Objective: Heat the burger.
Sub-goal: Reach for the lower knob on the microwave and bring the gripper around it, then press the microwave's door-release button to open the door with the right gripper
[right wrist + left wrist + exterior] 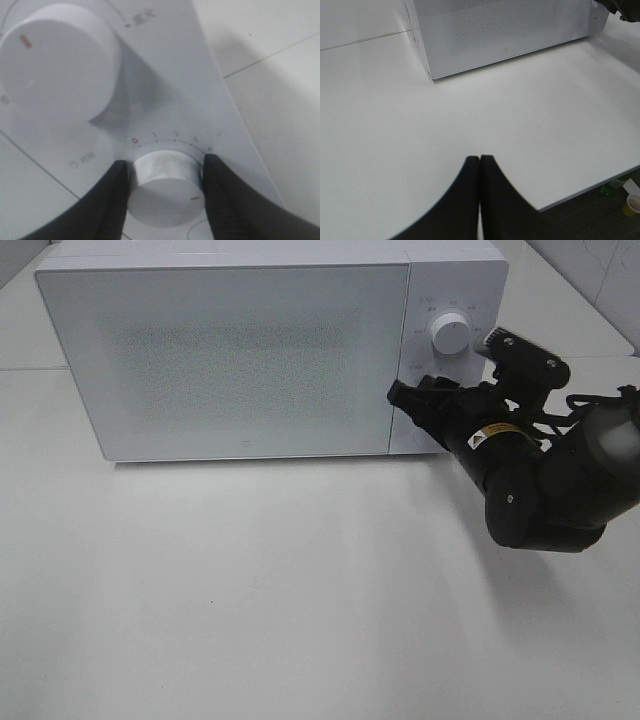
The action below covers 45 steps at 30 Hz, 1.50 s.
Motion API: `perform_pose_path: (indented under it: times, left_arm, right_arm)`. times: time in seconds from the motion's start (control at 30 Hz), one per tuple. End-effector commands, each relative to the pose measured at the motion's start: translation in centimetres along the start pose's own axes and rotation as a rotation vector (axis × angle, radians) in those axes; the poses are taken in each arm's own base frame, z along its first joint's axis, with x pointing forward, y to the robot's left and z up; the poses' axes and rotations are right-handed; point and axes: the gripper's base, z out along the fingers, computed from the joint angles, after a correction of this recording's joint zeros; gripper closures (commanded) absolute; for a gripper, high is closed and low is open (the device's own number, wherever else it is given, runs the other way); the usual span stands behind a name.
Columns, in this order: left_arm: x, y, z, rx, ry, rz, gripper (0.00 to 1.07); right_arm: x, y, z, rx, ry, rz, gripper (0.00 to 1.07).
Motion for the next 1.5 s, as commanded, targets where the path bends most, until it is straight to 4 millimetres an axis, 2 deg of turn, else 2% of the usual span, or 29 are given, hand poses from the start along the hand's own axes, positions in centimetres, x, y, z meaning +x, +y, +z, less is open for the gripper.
perform_pose_path:
  times: [0.03,0.07,0.1,0.2,0.27,0.53,0.73,0.77,0.8,0.83,0.87,0.9,0.93,0.97,1.0,1.03,1.07,1.1,1.33,1.4,1.5]
  left_arm:
    - [0.0,0.0,0.0,-0.002,-0.017,-0.004,1.06]
    - [0.0,0.0,0.0,-0.002,-0.017,-0.004,1.06]
    - [0.0,0.0,0.0,-0.002,-0.017,-0.004,1.06]
    - [0.0,0.0,0.0,-0.002,-0.017,-0.004,1.06]
    - [0.0,0.0,0.0,-0.002,-0.017,-0.004,1.06]
    - [0.0,0.0,0.0,-0.002,-0.017,-0.004,1.06]
    - [0.0,0.0,0.0,-0.002,-0.017,-0.004,1.06]
    - [0.0,0.0,0.0,-0.002,-0.017,-0.004,1.06]
    - [0.0,0.0,0.0,-0.002,-0.017,-0.004,1.06]
    - [0.0,0.0,0.0,-0.002,-0.017,-0.004,1.06]
    - [0.0,0.0,0.0,-0.002,-0.017,-0.004,1.06]
    - [0.0,0.0,0.0,-0.002,-0.017,-0.004,1.06]
    - [0.0,0.0,0.0,-0.002,-0.017,-0.004,1.06]
    - [0.0,0.0,0.0,-0.002,-0.017,-0.004,1.06]
    - [0.0,0.0,0.0,-0.002,-0.017,-0.004,1.06]
    - [0.0,0.0,0.0,-0.002,-0.017,-0.004,1.06]
    - [0.0,0.0,0.0,-0.002,-0.017,-0.004,1.06]
    - [0.0,0.0,0.0,-0.002,-0.017,-0.004,1.06]
    - [0.0,0.0,0.0,-0.002,-0.017,-0.004,1.06]
    - [0.0,0.0,0.0,-0.002,-0.017,-0.004,1.06]
    - [0.0,0.0,0.0,-0.002,-0.017,-0.004,1.06]
  right_arm:
    - [-0.2,0.1,0.4,-0.001,0.005,0.407,1.07]
    - [-0.2,0.1,0.4,-0.001,0.005,0.407,1.07]
    - [-0.2,0.2,0.4,-0.005,0.008,0.572,1.07]
    - [-0.2,0.2,0.4,-0.011,0.013,0.626,1.07]
    - [-0.2,0.7,0.3,-0.060,0.041,0.835,1.07]
    - [-0.7,1.4,0.3,-0.155,0.040,1.073,1.07]
    - [-0.7,1.5,0.2,-0.164,0.034,1.073,1.07]
    - [-0.7,1.4,0.2,-0.159,0.037,1.072,1.01]
    - [-0.7,1.4,0.2,-0.159,0.037,1.072,1.01]
    - [-0.7,1.4,0.2,-0.157,0.038,1.065,0.90]
    - [-0.7,1.4,0.2,-0.157,0.038,1.065,0.90]
    - [-0.7,1.4,0.2,-0.157,0.036,1.056,0.77]
    - [-0.7,1.4,0.2,-0.157,0.036,1.056,0.77]
    - [-0.7,1.4,0.2,-0.156,0.032,1.047,0.63]
    - [-0.7,1.4,0.2,-0.156,0.032,1.047,0.63]
    - [-0.7,1.3,0.2,-0.153,0.026,1.022,0.49]
    - [-0.7,1.3,0.2,-0.153,0.026,1.022,0.49]
    - [-0.6,1.2,0.1,-0.151,0.026,1.002,0.41]
    - [-0.2,0.4,-1.2,-0.115,0.043,0.935,0.39]
    - [-0.1,0.0,-2.0,-0.107,0.053,0.884,0.40]
    - [-0.3,0.3,-3.3,-0.158,0.093,0.718,0.40]
